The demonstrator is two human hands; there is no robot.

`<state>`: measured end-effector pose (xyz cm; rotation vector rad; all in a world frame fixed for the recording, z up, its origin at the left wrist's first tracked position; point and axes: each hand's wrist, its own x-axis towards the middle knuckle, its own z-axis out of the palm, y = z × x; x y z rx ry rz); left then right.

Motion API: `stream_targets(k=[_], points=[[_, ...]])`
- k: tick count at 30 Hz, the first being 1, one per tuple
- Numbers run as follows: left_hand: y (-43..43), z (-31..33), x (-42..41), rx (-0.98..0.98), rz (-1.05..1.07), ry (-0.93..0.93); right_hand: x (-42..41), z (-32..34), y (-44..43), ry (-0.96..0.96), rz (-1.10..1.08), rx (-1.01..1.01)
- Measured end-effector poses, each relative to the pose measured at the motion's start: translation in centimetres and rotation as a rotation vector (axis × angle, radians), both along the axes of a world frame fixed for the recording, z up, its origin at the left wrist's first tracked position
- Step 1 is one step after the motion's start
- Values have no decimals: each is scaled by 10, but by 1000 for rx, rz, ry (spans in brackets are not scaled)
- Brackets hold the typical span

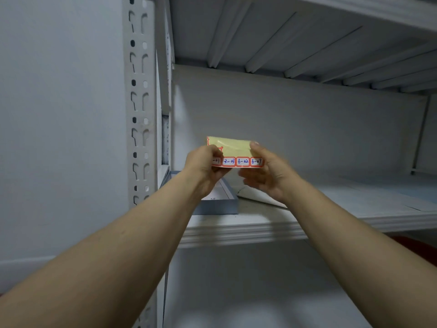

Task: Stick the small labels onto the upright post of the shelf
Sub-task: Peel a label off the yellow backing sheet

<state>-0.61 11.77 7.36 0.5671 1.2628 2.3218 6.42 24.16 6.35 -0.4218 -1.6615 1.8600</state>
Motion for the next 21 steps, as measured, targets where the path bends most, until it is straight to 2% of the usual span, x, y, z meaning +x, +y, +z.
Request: stream_targets(k=[3, 10, 16, 17, 19, 20, 21], points=[[-6, -2, 2, -24, 18, 22, 3, 1, -7, 102, 120, -199], [-25, -7, 0, -95, 81, 222, 2, 10, -20, 108, 170, -170], [-36, -2, 1, -48, 101, 216, -9, 13, -23, 34, -18, -148], [-37, -1, 0, -63, 121, 232, -12, 12, -19, -18, -127, -68], [-39, -1, -4, -104, 167, 258, -14, 11, -10, -129, -474, 320], [-39, 0, -5, -129, 180, 272, -13, 13, -10, -94, -562, 523], [-40, 0, -5, -157, 188, 292, -10, 18, -14, -17, -534, 661]])
